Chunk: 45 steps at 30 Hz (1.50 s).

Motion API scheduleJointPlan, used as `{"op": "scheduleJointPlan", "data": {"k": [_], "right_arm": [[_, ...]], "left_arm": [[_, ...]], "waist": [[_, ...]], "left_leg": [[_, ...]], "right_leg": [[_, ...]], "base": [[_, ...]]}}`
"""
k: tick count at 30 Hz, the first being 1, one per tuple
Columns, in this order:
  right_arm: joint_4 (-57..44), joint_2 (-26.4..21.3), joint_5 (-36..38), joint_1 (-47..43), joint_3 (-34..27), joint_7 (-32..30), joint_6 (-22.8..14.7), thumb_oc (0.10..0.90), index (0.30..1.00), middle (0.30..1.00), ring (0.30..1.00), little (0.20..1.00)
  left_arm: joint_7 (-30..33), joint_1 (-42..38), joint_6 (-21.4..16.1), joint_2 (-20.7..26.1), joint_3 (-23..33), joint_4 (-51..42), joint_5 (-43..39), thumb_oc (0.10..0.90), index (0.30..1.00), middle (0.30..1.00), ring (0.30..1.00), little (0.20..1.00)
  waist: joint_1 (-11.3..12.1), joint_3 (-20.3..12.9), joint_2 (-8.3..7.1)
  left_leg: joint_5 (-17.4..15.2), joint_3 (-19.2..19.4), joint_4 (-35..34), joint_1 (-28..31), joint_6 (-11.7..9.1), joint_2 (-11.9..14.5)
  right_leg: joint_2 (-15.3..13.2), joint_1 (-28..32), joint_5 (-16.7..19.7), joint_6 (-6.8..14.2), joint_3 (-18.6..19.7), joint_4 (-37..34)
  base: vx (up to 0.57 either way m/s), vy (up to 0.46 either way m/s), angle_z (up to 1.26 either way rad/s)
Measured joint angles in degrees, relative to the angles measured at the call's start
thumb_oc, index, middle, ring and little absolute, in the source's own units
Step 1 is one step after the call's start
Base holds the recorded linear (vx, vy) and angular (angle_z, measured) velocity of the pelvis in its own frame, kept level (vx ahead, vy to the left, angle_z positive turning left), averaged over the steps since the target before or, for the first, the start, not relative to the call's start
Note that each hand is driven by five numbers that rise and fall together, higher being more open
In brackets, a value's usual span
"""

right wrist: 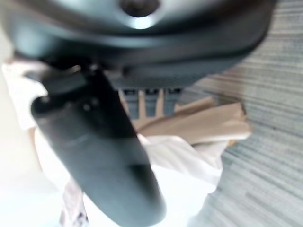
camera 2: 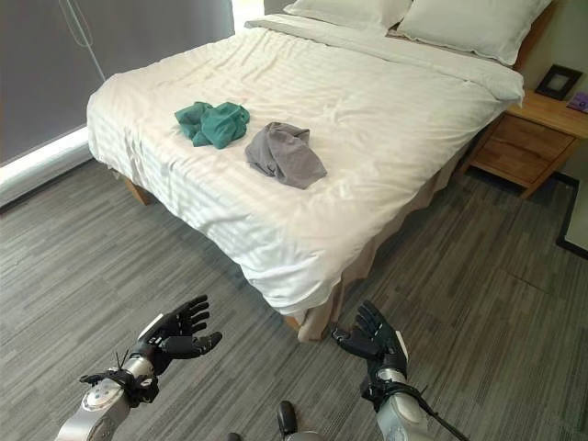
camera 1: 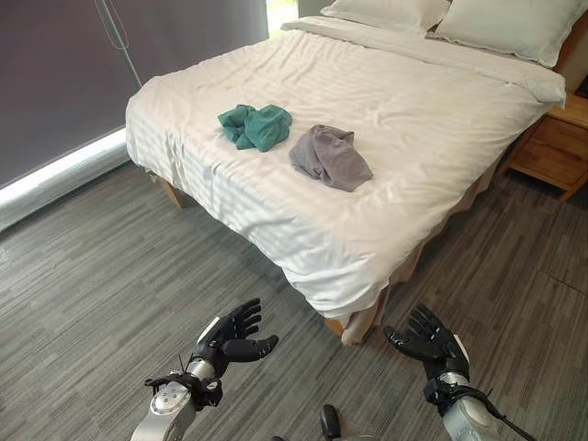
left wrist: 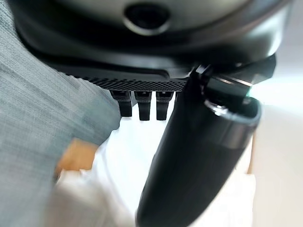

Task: Pick up bed clothes into laundry basket.

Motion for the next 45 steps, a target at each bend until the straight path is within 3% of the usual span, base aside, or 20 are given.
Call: {"op": "scheduleJointPlan", "data": {"k": [8, 11, 14, 15, 16, 17, 19, 22, 23, 26, 27, 28, 30, 33, 34, 35, 36, 38, 41, 45], "right_arm": [[1.1, -1.2, 1.1, 1.6, -1.4, -1.8, 0.6, 0.8, 0.9, 0.9, 0.9, 0.9], [3.1, -0.3, 1.9, 0.4, -1.2, -1.7, 1.2, 0.8, 0.9, 0.9, 0.9, 0.9], [1.7, 0.4, 4.1, 0.0, -1.2, -1.2, 1.4, 0.8, 0.9, 0.9, 0.9, 0.9], [1.2, 0.4, 4.6, -0.4, -1.1, -0.7, 1.3, 0.8, 0.9, 0.9, 0.9, 0.9], [-1.0, -1.6, 5.0, -0.3, -1.4, -0.2, 1.2, 0.8, 0.9, 0.9, 0.9, 0.9], [-2.5, -2.6, 4.9, 0.7, -3.0, 1.0, 0.8, 0.8, 0.9, 0.9, 0.9, 0.9], [0.2, -3.6, 4.8, 0.6, -5.7, -0.3, 1.0, 0.8, 0.9, 0.9, 0.9, 0.9], [0.0, -7.1, 4.9, 1.2, -7.8, -1.0, 0.9, 0.8, 0.9, 0.9, 0.9, 0.9], [-0.8, -7.2, 4.9, 4.5, -8.8, -0.8, 0.8, 0.8, 0.9, 0.9, 0.9, 0.9], [0.3, -6.8, 5.1, 5.2, -12.1, -2.1, 0.8, 0.8, 0.9, 0.9, 0.9, 0.9], [0.5, -7.1, 5.2, 5.1, -11.8, -1.9, 0.7, 0.8, 0.9, 0.9, 0.9, 0.9], [0.5, -4.4, 5.5, 4.3, -12.0, -2.0, 0.8, 0.8, 0.9, 0.9, 0.9, 0.9], [-0.4, -0.9, 6.3, 5.6, -12.4, -1.9, 0.8, 0.8, 0.9, 0.9, 0.9, 0.9], [0.5, 8.1, 9.9, 5.3, -10.1, -2.3, 0.3, 0.8, 0.9, 0.9, 0.9, 0.9], [0.3, 9.3, 11.5, 5.2, -8.0, -2.2, 0.3, 0.8, 0.9, 0.9, 0.9, 0.9], [0.0, 10.0, 12.2, 5.9, -5.7, -1.4, 0.4, 0.8, 0.9, 0.9, 0.9, 0.9], [-0.3, 10.4, 12.4, 8.2, -3.7, 0.0, 1.4, 0.8, 0.9, 0.9, 0.9, 0.9], [-0.9, 9.9, 12.4, 9.5, -4.0, 1.4, 1.8, 0.8, 0.9, 0.9, 0.9, 0.9], [0.7, 6.4, 12.2, 7.9, -5.1, 2.2, 1.7, 0.8, 0.9, 0.9, 0.9, 0.9], [2.0, 5.9, 12.4, 4.6, -7.3, 1.4, 1.6, 0.8, 0.9, 0.9, 0.9, 0.9]], "left_arm": [[1.9, -0.2, -0.1, 1.0, 0.8, 3.2, -0.2, 0.8, 0.9, 0.9, 0.9, 0.9], [1.9, -1.0, -0.1, 0.7, 1.5, 3.8, -2.6, 0.8, 0.9, 0.9, 0.9, 0.9], [2.0, 0.1, 0.1, 0.8, 1.7, 5.6, -2.5, 0.8, 0.9, 0.9, 0.9, 0.9], [2.2, -0.2, 0.1, 0.7, 1.8, 6.6, -2.7, 0.8, 0.9, 0.9, 0.9, 0.9], [2.3, -0.6, -0.1, -1.2, 2.3, 6.5, -3.6, 0.8, 0.9, 0.9, 0.9, 0.9], [1.9, -1.6, -0.2, -0.5, 1.3, 6.3, -4.7, 0.8, 0.9, 0.9, 0.9, 0.9], [1.9, -4.2, 0.3, -1.4, 1.2, 8.6, -5.1, 0.8, 0.9, 0.9, 0.9, 0.9], [2.3, -6.8, -0.8, -1.4, 2.6, 8.5, -7.4, 0.8, 0.9, 0.9, 0.9, 0.9], [1.5, -7.0, -1.2, 0.1, 2.7, 5.8, -8.8, 0.8, 0.9, 0.9, 0.9, 0.9], [-0.4, -6.0, -3.4, -0.4, 3.0, 5.7, -11.4, 0.8, 0.9, 0.9, 0.9, 0.9], [-0.4, -5.2, -3.4, 0.1, 3.2, 6.1, -11.4, 0.8, 0.9, 0.9, 0.9, 0.9], [-0.3, -5.3, -3.3, 1.5, 3.8, 7.2, -11.5, 0.8, 0.9, 0.9, 0.9, 0.9], [-0.1, -4.7, -3.1, 2.4, 2.6, 10.9, -12.7, 0.8, 0.9, 0.9, 0.9, 0.9], [-0.4, 0.2, -2.3, 8.4, -1.1, 12.4, -13.4, 0.8, 0.9, 0.9, 0.9, 0.9], [-0.8, 0.8, -1.1, 9.7, -1.3, 12.5, -13.3, 0.8, 0.9, 0.9, 0.9, 0.9], [-0.9, 0.8, -0.2, 10.1, -0.8, 12.9, -13.3, 0.8, 0.9, 0.9, 0.9, 0.9], [-1.8, 1.7, 0.1, 9.6, 0.1, 11.9, -13.3, 0.8, 0.9, 0.9, 0.9, 0.9], [-3.1, 6.7, 0.0, 9.2, 2.5, 6.4, -13.3, 0.8, 0.9, 0.9, 0.9, 0.9], [-2.9, 5.8, -0.9, 7.1, 4.8, 6.0, -13.2, 0.8, 0.9, 0.9, 0.9, 0.9], [-2.2, 2.2, -1.0, 5.6, 5.5, 6.5, -12.4, 0.8, 0.9, 0.9, 0.9, 0.9]], "waist": [[0.1, 1.6, -2.83], [0.3, 4.7, -5.6], [-0.5, 5.6, -5.96], [-1.1, 5.4, -5.51], [-0.7, 5.5, -1.32], [-2.0, 5.6, -1.3], [-3.3, 4.9, 0.58], [-3.8, 4.0, 3.29], [-5.5, 3.4, 1.79], [-4.6, 1.2, 4.44], [-4.7, 0.8, 4.14], [-4.5, 1.7, 0.82], [-3.9, 2.3, -0.41], [-2.0, 0.2, -3.35], [-3.7, 0.6, -2.64], [-5.2, 1.2, -0.96], [-5.3, 1.8, -0.41], [-4.6, 2.7, 0.79], [-5.8, 4.0, 3.46], [-6.3, 4.8, 1.08]], "left_leg": [[-1.1, 1.9, 7.0, -2.9, -0.5, 0.0], [-0.9, -2.8, 18.4, -8.8, -2.5, -2.1], [-0.5, -3.6, 21.3, -10.0, -3.4, 3.3], [-0.5, -3.1, 21.9, -10.4, -3.4, 5.7], [1.3, -3.3, 20.8, -10.5, -3.8, 13.0], [0.8, -3.1, 21.5, -10.7, -7.5, 15.0], [1.8, -1.5, 19.2, -10.4, -8.5, 20.1], [1.1, 3.2, 16.3, -10.8, -6.0, 22.1], [0.3, 2.6, 15.3, -11.0, -8.2, 22.0], [-0.5, -0.7, 15.2, -12.6, -8.8, 22.2], [-3.8, -0.8, 16.1, -13.0, -13.4, 20.4], [-4.3, 1.1, 20.8, -14.6, -14.0, 15.3], [-10.7, 1.4, 29.3, -17.5, -9.9, 10.0], [-15.7, 6.8, 37.0, -21.9, -5.9, 3.4], [-15.6, 5.5, 36.7, -22.4, -4.4, 2.0], [-14.3, 3.6, 34.0, -22.0, -2.6, 1.7], [-7.2, 6.3, 24.8, -17.4, -0.4, 0.4], [-3.8, 10.0, 16.2, -11.2, 2.4, -1.3], [-2.9, 11.0, 12.7, -8.9, 3.1, -3.3], [-1.9, 15.4, 8.9, -5.4, 3.3, -5.3]], "right_leg": [[0.4, -0.8, 0.5, -3.5, -0.1, 3.2], [-2.3, -0.4, -0.5, -5.7, 0.6, 2.6], [-3.1, 1.0, -0.5, -5.7, 0.6, -1.2], [-2.7, 1.9, -0.7, -2.5, 0.8, -3.9], [-0.2, -2.7, -5.8, -4.9, 2.4, 6.1], [-3.8, -5.1, -6.5, -3.8, 1.4, 14.6], [-5.3, -6.7, -8.6, -3.7, 0.2, 18.6], [-8.6, -10.2, -10.2, 1.6, 2.7, 19.6], [-12.8, -8.7, -15.6, 3.9, 7.4, 30.1], [-17.8, -8.6, -18.6, 8.0, 9.0, 28.1], [-20.7, -9.1, -17.1, 6.6, 10.0, 26.1], [-24.3, -7.4, -13.5, 5.5, 11.4, 21.8], [-27.9, -2.8, 1.2, -3.0, 10.4, 11.6], [-33.3, -7.4, 26.2, -4.4, 9.2, 6.5], [-30.3, -9.6, 23.9, -1.2, 12.1, 11.9], [-23.9, -11.3, 12.9, -1.4, 19.3, 21.6], [-18.6, -11.8, 2.3, 2.6, 18.0, 30.8], [-15.7, -12.1, 0.4, 0.1, 4.2, 34.8], [-8.6, -12.1, -7.6, -0.2, 4.3, 38.3], [-4.0, -8.7, -9.8, -0.4, 0.1, 28.6]], "base": [[-0.09, -0.068, 0.06], [-0.05, 0.155, 0.24], [0.02, 0.288, -0.1], [0.08, 0.274, -0.45], [0.11, 0.442, -0.14], [0.17, 0.634, 0.08], [0.12, 0.439, 0.51], [0.17, 0.608, 0.17], [0.15, 0.576, 0.73], [0.19, 0.594, 0.5], [0.21, 0.638, -0.11], [0.13, 0.42, 0.01], [0.1, 0.596, -0.16], [0.11, 0.902, -0.52], [0.08, 0.525, 0.08], [0.01, 0.721, 0.52], [0.01, 0.954, 0.33], [0.02, 0.647, -0.33], [0.03, 0.243, -0.19], [0.05, 0.099, -0.46]]}}
